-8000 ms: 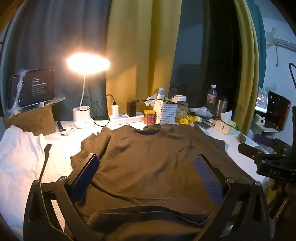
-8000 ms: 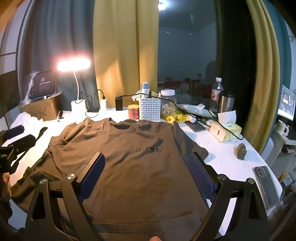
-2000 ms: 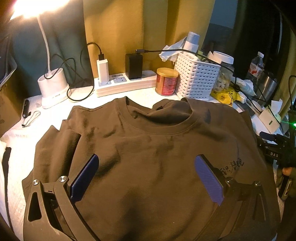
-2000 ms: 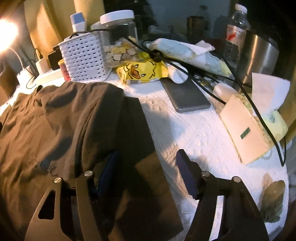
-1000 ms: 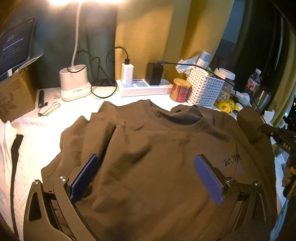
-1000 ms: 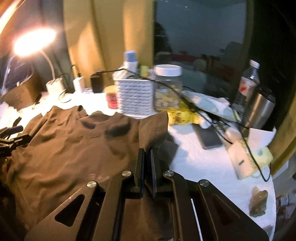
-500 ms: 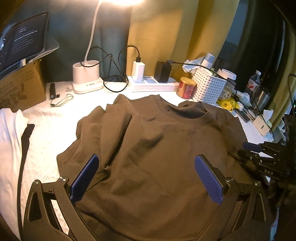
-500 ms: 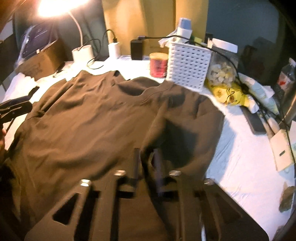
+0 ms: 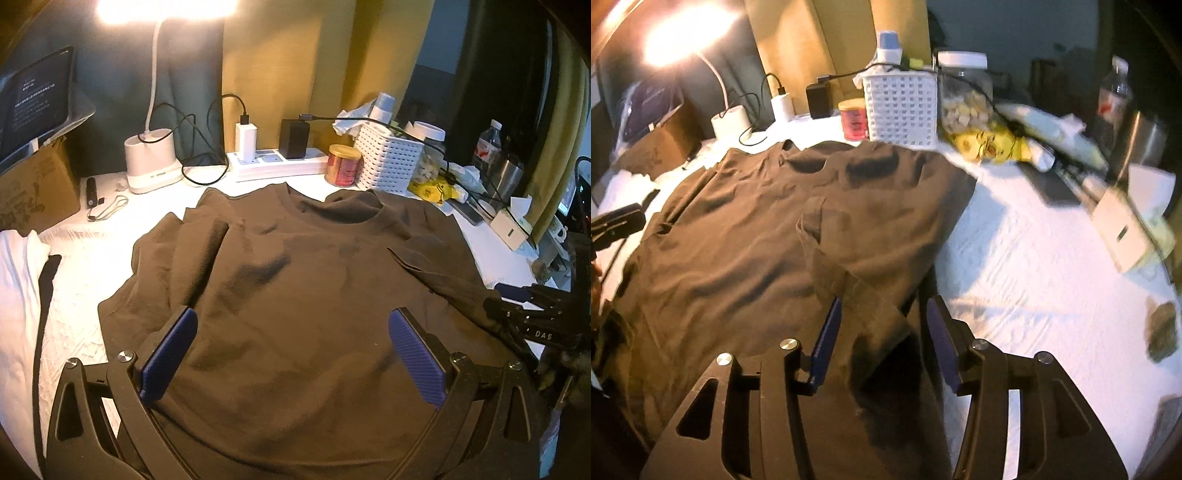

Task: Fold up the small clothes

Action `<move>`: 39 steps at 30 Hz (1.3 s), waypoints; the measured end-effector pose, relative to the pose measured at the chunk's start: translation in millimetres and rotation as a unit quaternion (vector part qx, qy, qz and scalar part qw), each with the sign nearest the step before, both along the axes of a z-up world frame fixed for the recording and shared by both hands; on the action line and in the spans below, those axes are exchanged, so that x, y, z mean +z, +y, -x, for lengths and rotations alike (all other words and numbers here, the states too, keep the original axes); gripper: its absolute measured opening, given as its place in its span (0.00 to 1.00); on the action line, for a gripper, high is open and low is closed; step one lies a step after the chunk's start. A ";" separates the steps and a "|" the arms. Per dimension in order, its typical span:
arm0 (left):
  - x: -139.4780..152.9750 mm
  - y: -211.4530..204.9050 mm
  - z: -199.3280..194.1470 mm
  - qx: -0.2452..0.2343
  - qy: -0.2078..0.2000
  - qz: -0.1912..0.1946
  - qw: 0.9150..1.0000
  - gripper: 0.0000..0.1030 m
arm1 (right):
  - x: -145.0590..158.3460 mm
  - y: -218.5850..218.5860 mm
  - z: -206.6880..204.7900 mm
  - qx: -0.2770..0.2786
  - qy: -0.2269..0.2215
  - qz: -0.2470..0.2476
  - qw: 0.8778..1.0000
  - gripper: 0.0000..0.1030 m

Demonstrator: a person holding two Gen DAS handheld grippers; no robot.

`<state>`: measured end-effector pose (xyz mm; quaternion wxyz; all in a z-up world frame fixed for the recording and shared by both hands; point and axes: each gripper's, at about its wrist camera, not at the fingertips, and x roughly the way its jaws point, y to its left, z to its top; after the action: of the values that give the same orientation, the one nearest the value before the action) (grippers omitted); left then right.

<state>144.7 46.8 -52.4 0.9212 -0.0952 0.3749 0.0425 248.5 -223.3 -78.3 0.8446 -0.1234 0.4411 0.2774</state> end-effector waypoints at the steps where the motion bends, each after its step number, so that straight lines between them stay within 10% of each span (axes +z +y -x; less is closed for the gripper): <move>1: 0.7 -2.0 0.6 0.000 0.001 -0.003 1.000 0.99 | -2.1 -0.2 0.3 0.005 0.009 -0.009 1.000 0.50; 11: 2.9 -8.5 2.2 0.003 0.006 -0.013 1.000 0.99 | -6.4 32.5 44.3 0.130 0.032 -0.009 0.991 0.50; 21: 1.2 1.9 -11.2 0.020 0.014 -0.026 0.999 0.99 | 2.0 -14.3 -35.7 -0.009 -0.001 -0.014 1.000 0.50; 33: -12.1 21.1 -39.1 0.043 0.037 -0.026 0.998 0.99 | -30.0 -12.5 -120.3 -0.031 0.070 -0.081 0.994 0.50; 34: -12.8 22.4 -41.2 0.044 0.038 -0.026 0.998 0.99 | -31.1 -10.9 -123.3 -0.030 0.071 -0.089 0.993 0.41; 35: -13.5 23.7 -43.5 0.045 0.039 -0.027 0.998 0.99 | -32.0 -9.8 -127.6 -0.027 0.074 -0.095 0.992 0.09; 39: -15.8 28.3 -48.4 0.049 0.041 -0.029 0.998 0.99 | -26.0 -9.4 -136.8 -0.025 0.059 -0.088 0.994 0.08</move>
<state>193.1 75.1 -68.2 0.9043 -0.0855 0.4055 0.1024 385.4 -232.7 -104.3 0.8314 -0.0206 0.4667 0.3009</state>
